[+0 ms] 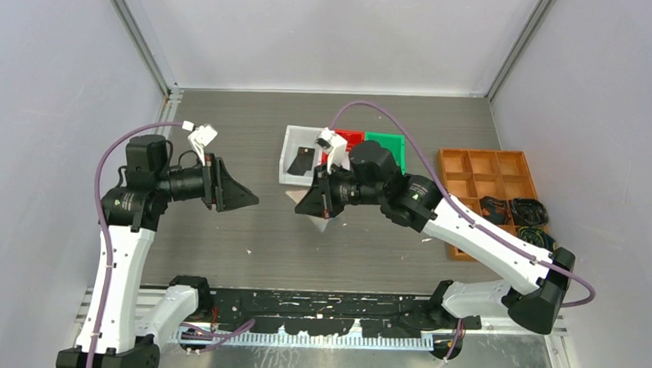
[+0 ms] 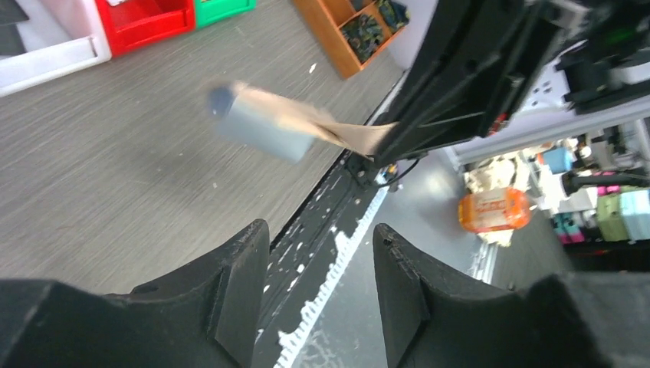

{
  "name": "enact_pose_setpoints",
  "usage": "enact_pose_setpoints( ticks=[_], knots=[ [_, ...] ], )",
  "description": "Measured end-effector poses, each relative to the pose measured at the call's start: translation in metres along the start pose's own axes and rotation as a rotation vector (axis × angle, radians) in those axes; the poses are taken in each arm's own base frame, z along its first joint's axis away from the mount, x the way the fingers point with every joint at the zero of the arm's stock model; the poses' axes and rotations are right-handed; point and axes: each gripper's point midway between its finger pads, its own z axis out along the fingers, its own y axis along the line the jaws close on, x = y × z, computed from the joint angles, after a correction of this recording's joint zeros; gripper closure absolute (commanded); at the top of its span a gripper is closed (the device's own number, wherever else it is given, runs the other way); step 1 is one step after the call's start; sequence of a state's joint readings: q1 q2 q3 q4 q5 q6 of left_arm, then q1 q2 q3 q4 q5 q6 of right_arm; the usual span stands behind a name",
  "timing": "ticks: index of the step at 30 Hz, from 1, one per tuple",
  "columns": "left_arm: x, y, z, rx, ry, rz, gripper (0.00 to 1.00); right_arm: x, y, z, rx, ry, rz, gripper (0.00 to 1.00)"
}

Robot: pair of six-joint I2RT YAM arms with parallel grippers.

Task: Take the credit cards out of the card holder
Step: Open the card holder.

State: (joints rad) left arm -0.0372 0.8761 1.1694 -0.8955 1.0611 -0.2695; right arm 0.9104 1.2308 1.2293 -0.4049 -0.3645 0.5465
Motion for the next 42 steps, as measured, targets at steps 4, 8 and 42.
enact_pose_setpoints(
  ticks=[4,8,42],
  knots=[
    [0.011,0.012,0.001,-0.026,0.018,0.063,0.47,0.015,0.016,0.005,0.017,0.080,-0.102,0.99],
    [0.033,0.021,-0.004,-0.060,0.019,0.186,0.47,0.023,0.025,0.008,0.031,0.134,-0.175,0.99],
    [0.064,-0.005,-0.011,0.084,-0.014,0.549,0.09,0.013,0.116,0.014,-0.320,0.299,-0.335,0.99]
  ],
)
